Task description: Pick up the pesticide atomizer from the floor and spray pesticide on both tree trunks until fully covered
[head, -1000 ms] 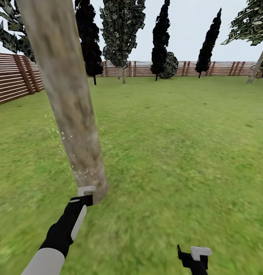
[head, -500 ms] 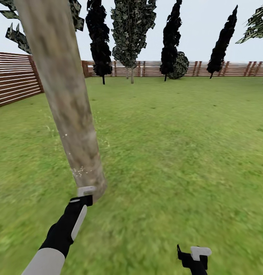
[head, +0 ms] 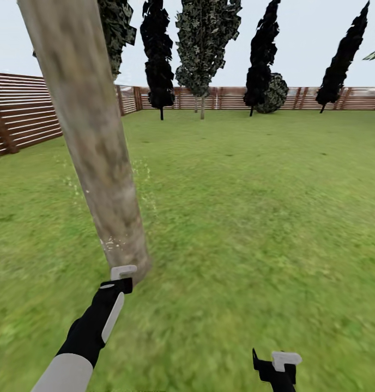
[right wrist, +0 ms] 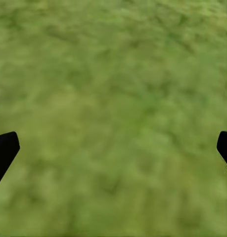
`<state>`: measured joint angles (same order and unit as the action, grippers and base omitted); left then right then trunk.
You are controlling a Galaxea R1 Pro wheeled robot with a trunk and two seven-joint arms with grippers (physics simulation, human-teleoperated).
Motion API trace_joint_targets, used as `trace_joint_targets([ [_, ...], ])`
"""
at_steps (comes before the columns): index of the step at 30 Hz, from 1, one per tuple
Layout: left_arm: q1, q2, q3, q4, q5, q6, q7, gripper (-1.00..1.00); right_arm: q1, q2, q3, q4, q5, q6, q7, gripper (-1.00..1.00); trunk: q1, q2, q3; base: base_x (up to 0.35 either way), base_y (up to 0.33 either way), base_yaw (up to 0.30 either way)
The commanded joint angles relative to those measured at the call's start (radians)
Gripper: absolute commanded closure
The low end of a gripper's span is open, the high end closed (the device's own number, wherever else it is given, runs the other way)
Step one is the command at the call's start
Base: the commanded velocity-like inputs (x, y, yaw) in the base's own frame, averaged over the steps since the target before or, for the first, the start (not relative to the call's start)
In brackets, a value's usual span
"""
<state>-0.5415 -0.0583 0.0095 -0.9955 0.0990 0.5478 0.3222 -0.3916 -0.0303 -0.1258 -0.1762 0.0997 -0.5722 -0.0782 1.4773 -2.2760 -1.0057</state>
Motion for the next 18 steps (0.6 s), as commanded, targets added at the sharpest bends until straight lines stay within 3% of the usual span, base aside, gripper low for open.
trace_joint_targets([
  [1, 0.0, 0.0, 0.0, 0.0, -0.001, 0.0, 0.001, 1.0, 0.0, 0.001, 0.0, 0.0, 0.0, 0.0, 0.0, -1.0, 0.0, 0.0, 0.0, 0.062, -0.27, 0.278],
  [8, 0.0, 0.0, 0.0, 0.0, -0.001, -0.002, 0.001, 1.0, 0.0, 0.0, 0.0, 0.0, 0.0, 0.0, 0.0, -1.0, 0.0, 0.0, 0.0, 0.086, -0.262, 0.278],
  [13, -0.013, 0.006, -0.006, -0.018, -0.01, 0.005, -0.01, 1.0, 0.0, 0.0, 0.0, 0.0, 0.0, 0.0, 0.0, -1.0, 0.0, 0.0, 0.0, 0.003, -0.031, 0.067],
  [16, -0.077, 0.007, -0.007, -0.019, -0.01, 0.017, -0.017, 1.0, 0.0, 0.0, 0.0, 0.0, 0.0, 0.0, 0.0, -1.0, 0.0, 0.0, 0.0, 0.0, -0.001, 0.002],
  [18, -0.099, 0.033, -0.001, -0.019, -0.003, 0.036, -0.024, 1.0, 0.0, 0.0, 0.0, 0.001, 0.0, 0.0, 0.0, -1.0, 0.0, 0.0, 0.0, 0.0, 0.0, 0.0],
])
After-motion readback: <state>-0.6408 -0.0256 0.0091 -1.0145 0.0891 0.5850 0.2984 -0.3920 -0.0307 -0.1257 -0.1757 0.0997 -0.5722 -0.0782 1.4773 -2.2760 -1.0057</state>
